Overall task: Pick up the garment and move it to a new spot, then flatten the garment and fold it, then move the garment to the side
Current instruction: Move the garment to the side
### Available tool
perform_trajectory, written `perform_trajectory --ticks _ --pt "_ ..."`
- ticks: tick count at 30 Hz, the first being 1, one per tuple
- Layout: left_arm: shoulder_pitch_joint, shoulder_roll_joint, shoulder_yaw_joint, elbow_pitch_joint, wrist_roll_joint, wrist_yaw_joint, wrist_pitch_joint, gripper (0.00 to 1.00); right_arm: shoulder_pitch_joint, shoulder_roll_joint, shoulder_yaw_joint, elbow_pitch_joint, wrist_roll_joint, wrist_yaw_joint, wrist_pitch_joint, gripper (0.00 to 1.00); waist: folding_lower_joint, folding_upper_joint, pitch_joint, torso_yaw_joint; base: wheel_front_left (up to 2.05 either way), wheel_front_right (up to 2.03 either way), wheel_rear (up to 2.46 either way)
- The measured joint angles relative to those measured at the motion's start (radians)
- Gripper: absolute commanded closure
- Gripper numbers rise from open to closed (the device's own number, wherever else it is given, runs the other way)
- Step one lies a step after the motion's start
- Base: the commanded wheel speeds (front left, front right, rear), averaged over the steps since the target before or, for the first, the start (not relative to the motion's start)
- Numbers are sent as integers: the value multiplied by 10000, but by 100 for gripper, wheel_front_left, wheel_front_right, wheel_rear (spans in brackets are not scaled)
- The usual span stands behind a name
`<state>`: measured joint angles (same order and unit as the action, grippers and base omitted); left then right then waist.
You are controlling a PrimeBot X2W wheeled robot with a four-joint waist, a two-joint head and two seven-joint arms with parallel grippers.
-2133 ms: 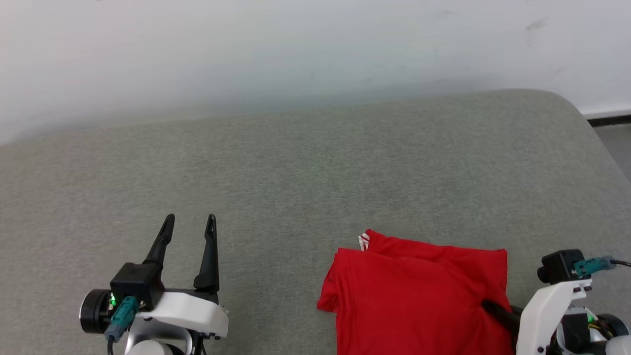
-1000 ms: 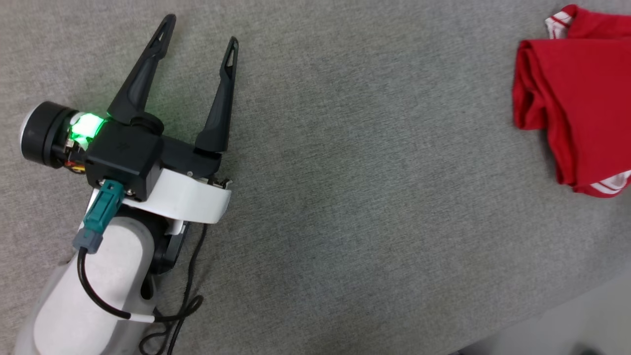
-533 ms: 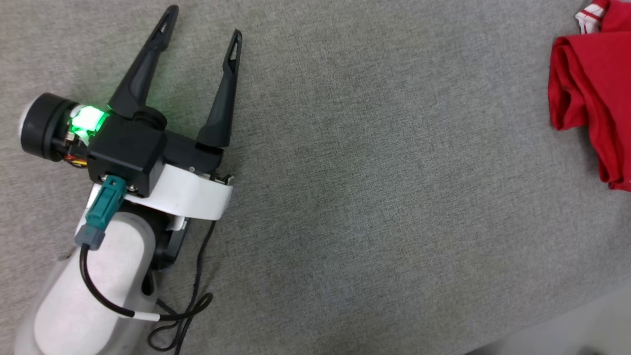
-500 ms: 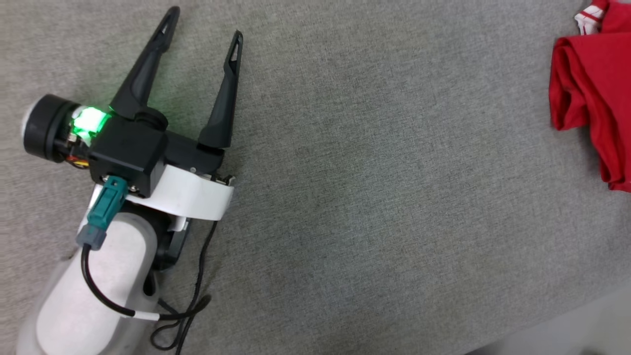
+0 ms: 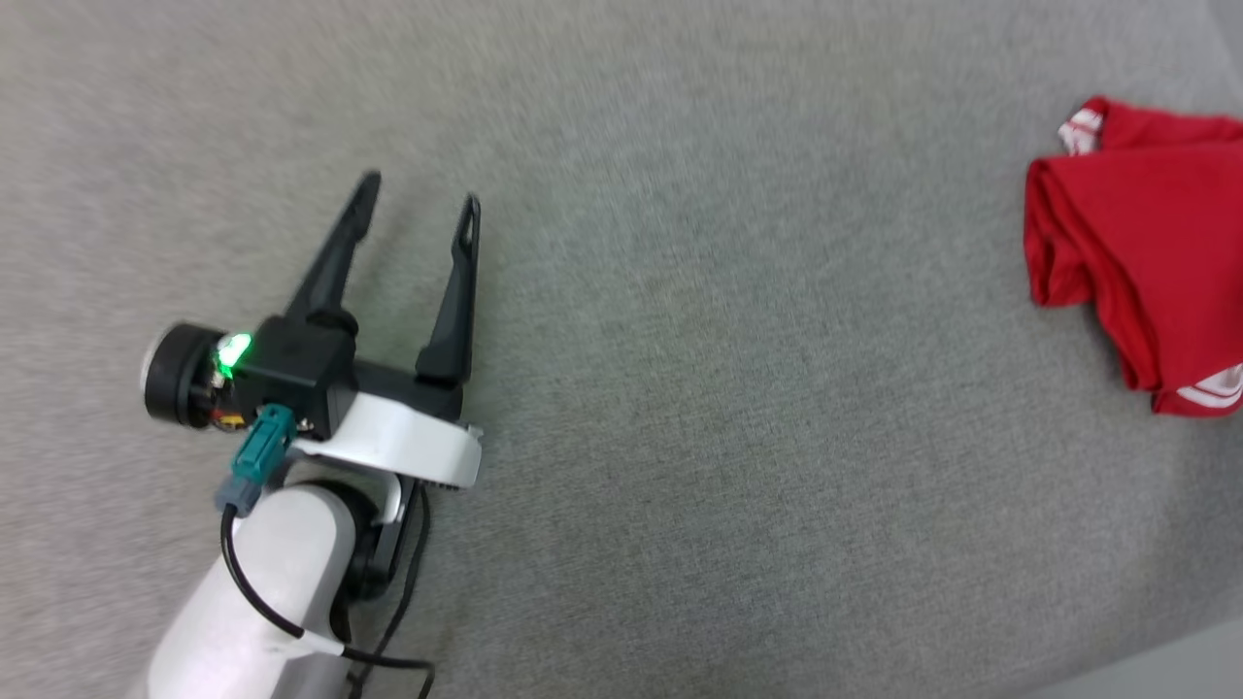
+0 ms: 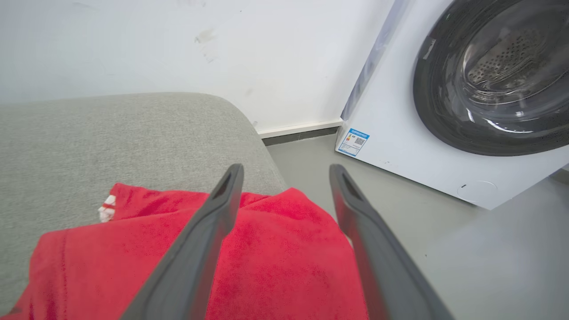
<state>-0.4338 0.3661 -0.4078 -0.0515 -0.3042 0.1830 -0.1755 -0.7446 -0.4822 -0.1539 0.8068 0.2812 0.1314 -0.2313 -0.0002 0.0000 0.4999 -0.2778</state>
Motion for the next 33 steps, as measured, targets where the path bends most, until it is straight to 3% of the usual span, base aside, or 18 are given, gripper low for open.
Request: perform_trajectory --ticks 16,24,33 --pt "2112 -502 383 1381 -1066 330 -644 0 3794 2123 190 -3544 -610 -2 -109 0 -2 0 -2789 1072 0 0 0" --pt "2732 -742 602 1776 -1348 368 -788 0 5698 3103 416 -5985 -997 -2 593 0 -1 1 -3611 1973 0 0 0" --pt "3337 -639 895 2006 -1331 397 -842 0 7491 3837 556 -8475 -1342 -4 1570 0 1 0 -4530 2771 0 0 0"
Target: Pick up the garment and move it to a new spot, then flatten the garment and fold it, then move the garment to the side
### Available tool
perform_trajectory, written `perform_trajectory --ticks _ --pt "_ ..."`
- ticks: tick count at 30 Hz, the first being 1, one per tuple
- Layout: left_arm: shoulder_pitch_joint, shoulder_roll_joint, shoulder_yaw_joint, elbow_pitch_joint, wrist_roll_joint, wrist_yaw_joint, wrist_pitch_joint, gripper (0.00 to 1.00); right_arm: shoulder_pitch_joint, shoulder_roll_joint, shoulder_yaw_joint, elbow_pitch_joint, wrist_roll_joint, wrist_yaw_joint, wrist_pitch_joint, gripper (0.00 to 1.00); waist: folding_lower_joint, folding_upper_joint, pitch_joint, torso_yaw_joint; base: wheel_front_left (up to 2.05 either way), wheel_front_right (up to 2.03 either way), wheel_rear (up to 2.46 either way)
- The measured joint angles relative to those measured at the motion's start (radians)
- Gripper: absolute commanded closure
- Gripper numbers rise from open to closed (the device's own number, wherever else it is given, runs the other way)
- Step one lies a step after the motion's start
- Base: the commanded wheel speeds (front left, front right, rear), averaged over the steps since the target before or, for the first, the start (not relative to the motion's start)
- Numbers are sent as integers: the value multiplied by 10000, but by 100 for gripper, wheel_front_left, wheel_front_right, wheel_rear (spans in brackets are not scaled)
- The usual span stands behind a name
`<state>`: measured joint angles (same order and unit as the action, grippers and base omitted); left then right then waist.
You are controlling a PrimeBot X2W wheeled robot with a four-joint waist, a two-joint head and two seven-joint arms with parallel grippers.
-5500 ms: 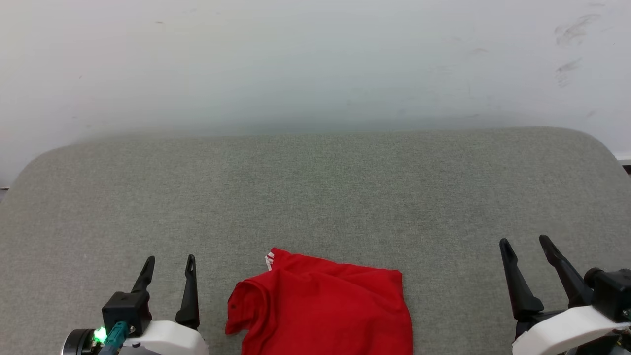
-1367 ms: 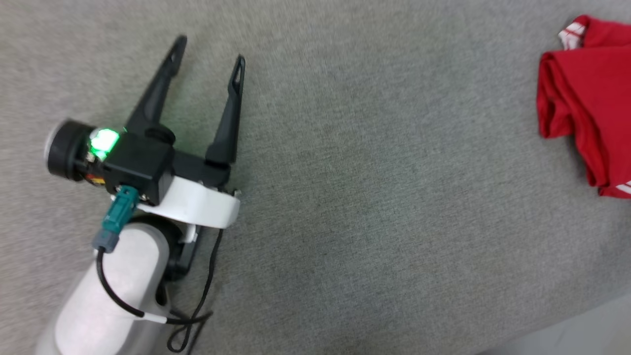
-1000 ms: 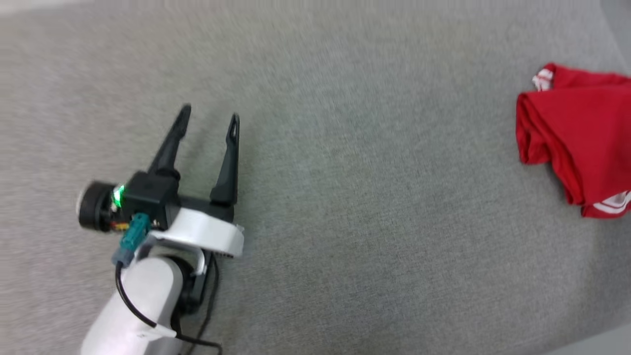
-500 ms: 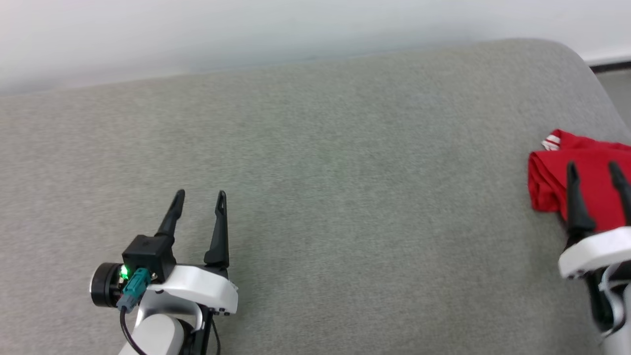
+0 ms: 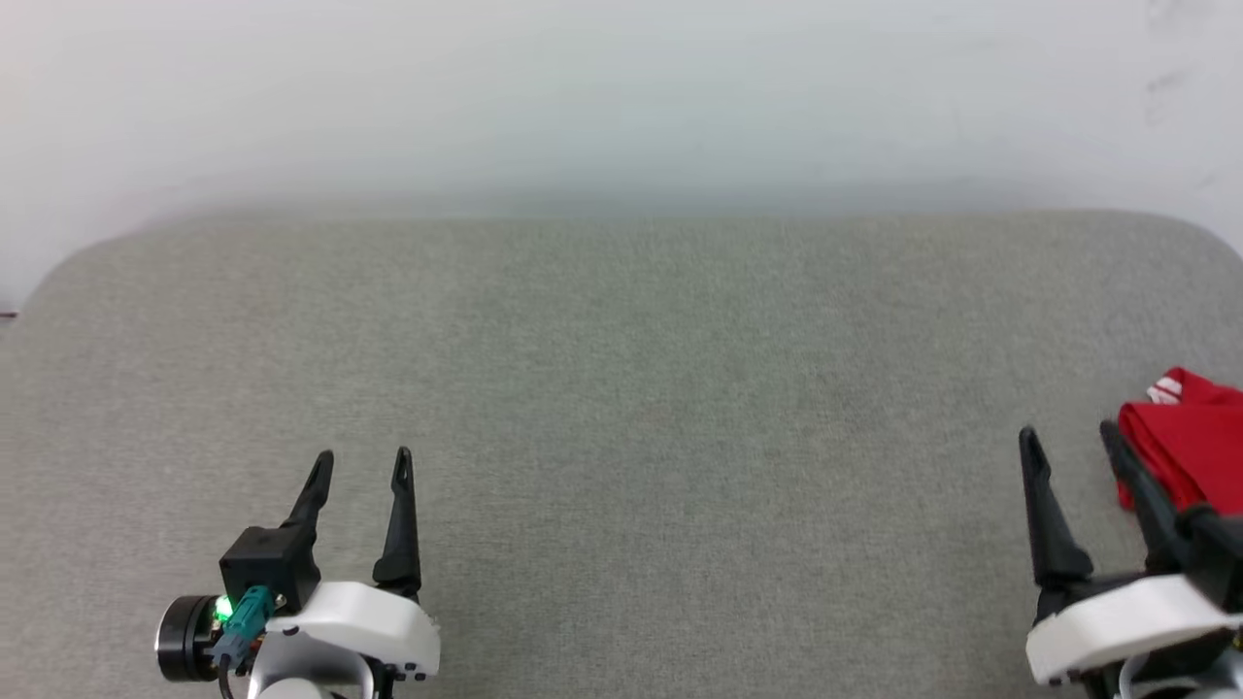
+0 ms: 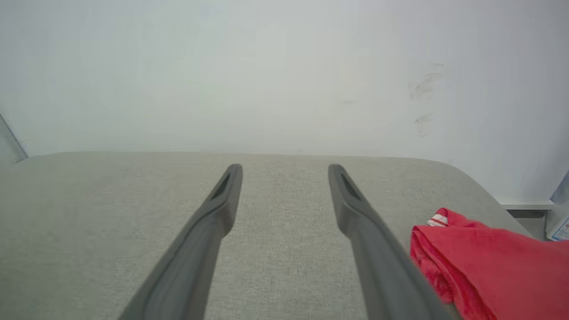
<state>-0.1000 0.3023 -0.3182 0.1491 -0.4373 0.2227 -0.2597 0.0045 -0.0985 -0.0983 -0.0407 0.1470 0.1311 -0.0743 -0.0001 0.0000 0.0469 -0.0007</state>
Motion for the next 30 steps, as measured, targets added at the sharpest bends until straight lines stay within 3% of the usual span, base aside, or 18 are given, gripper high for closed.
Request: perform_trajectory --ticks 11,30 --pt "837 267 148 -161 25 17 -2 0 1526 374 88 -1827 -61 0 1022 0 0 0 -816 55 0 0 0" --pt "1036 337 48 8 -123 -90 -2 0 1825 451 180 -2165 15 0 1336 0 1 0 -1017 -24 0 0 0"
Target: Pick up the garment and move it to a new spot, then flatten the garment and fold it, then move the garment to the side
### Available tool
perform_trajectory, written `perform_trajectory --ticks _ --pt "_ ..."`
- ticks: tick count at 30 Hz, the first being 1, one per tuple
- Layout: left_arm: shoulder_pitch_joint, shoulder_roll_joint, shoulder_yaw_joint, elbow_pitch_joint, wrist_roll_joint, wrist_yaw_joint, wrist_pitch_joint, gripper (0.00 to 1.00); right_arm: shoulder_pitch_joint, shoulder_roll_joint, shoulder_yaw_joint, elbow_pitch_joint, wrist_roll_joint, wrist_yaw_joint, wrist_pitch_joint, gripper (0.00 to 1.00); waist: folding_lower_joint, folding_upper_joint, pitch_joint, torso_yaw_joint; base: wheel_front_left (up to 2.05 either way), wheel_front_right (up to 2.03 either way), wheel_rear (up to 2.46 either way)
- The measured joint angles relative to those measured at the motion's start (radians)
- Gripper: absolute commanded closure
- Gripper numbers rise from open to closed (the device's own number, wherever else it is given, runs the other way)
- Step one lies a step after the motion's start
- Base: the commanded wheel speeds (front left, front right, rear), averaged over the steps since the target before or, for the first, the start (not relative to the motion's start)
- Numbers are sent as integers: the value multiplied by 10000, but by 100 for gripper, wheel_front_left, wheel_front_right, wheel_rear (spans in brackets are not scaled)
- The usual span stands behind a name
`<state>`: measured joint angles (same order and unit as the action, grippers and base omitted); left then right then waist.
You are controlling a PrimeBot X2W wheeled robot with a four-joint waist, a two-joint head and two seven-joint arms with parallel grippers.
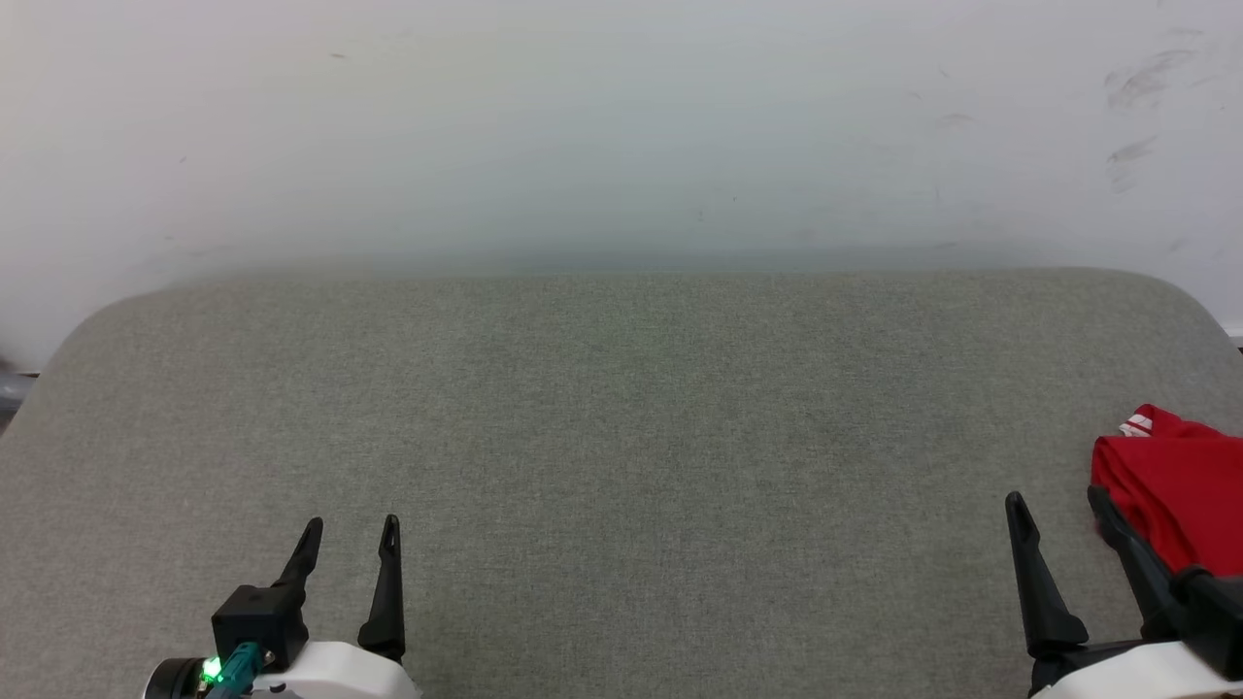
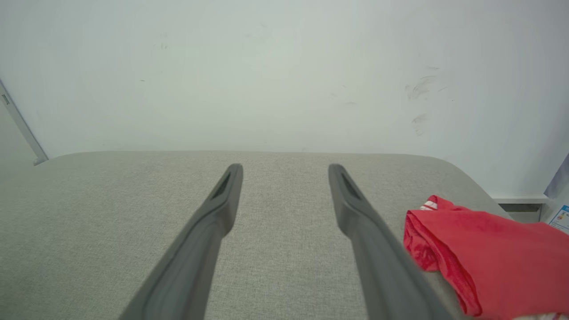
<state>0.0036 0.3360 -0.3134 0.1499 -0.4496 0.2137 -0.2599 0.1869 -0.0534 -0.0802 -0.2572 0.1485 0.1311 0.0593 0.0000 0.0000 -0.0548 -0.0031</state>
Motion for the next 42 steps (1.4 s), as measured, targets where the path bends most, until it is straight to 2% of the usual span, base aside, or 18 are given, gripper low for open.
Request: perform_trajectory --ticks 8,9,12,26,42 --pt "-85 2 -12 59 0 -63 0 0 14 4 -23 65 65 0 -21 0 1 0 13 8 0 0 0" --pt "-76 -8 -19 88 -15 -102 6 100 15 4 -23 92 75 2 -25 100 1 0 10 11 0 0 0" --pt "100 -136 -81 301 -52 -113 35 100 44 6 -2 376 84 2 -13 100 1 0 12 11 0 0 0" --pt "81 -637 652 472 -2290 -732 727 100 -285 -52 113 1279 3020 0 -19 100 1 0 81 13 0 0 0" --pt "-150 -1089 1398 623 -4345 -1321 1348 100 -865 -128 182 2080 5668 0 -29 100 1 0 152 16 0 0 0"
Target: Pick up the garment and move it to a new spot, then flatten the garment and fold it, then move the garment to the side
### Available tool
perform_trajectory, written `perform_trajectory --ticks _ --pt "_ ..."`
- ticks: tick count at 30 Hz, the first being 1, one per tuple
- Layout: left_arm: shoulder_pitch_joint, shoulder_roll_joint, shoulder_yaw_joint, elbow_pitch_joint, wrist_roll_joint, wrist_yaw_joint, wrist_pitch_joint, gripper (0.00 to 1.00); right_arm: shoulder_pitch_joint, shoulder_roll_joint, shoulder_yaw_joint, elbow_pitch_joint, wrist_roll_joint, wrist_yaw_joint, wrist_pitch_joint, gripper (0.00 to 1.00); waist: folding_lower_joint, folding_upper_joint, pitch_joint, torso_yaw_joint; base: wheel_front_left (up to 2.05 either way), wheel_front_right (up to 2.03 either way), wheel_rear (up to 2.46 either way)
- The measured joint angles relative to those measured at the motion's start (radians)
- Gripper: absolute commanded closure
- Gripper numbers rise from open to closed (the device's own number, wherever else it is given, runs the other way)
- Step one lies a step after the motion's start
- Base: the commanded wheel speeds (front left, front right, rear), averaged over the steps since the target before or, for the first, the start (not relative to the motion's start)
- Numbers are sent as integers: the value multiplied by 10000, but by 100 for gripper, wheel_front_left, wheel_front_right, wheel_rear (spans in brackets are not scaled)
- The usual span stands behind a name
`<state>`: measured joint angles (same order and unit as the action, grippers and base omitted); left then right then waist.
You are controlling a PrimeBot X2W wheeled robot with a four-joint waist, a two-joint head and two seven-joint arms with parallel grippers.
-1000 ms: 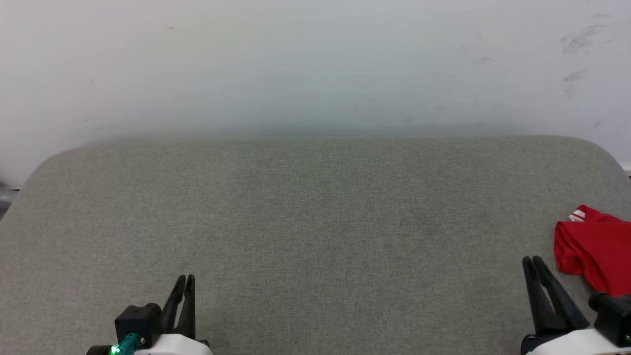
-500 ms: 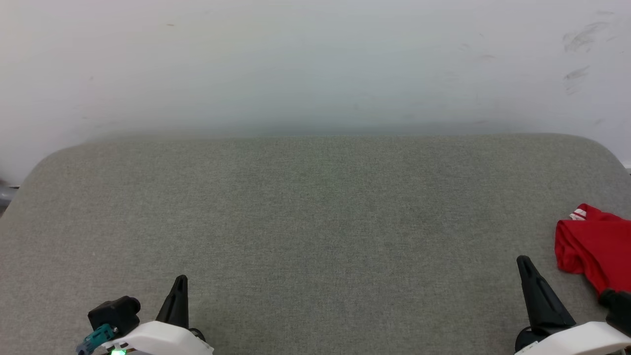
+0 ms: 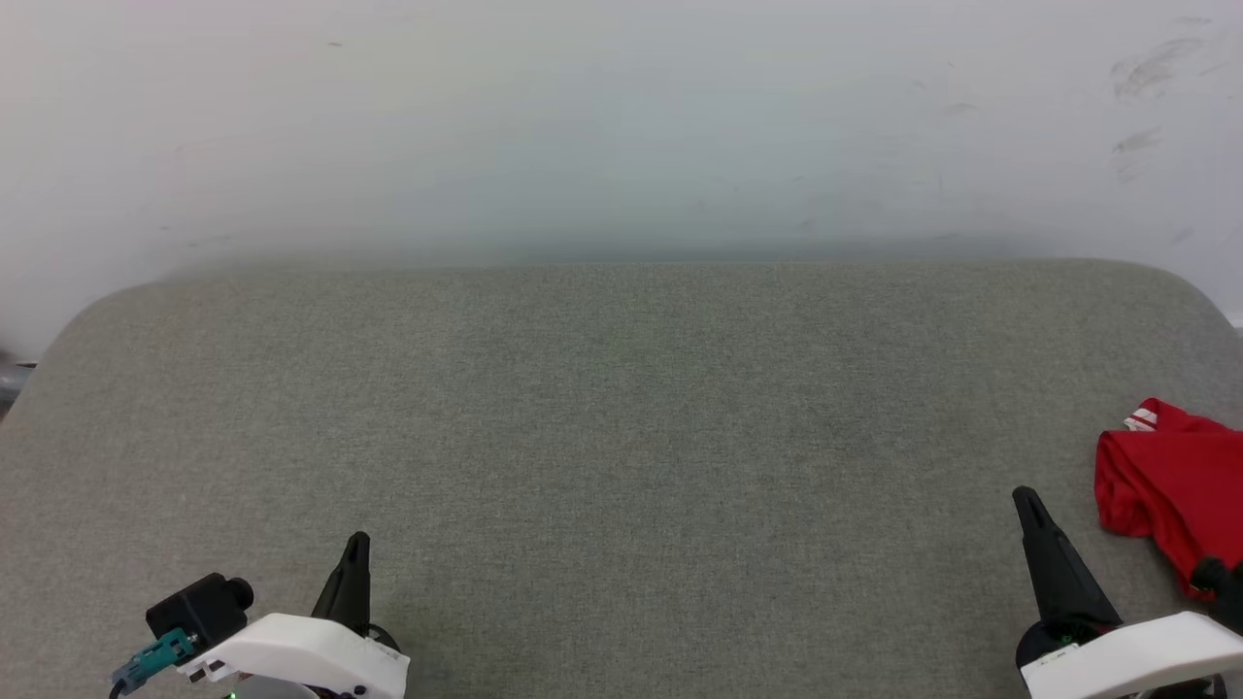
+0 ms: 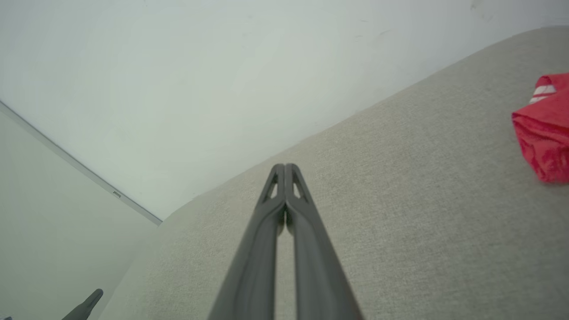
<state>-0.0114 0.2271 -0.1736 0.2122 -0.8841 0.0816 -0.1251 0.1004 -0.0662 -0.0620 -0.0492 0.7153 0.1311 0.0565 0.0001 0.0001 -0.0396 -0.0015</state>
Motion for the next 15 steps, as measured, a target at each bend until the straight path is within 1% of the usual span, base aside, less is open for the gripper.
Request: perform_trajectory --ticks 15 --pt "-194 -395 612 58 -1620 -462 508 100 -423 -48 13 637 2059 0 13 100 0 0 68 2 0 0 0"
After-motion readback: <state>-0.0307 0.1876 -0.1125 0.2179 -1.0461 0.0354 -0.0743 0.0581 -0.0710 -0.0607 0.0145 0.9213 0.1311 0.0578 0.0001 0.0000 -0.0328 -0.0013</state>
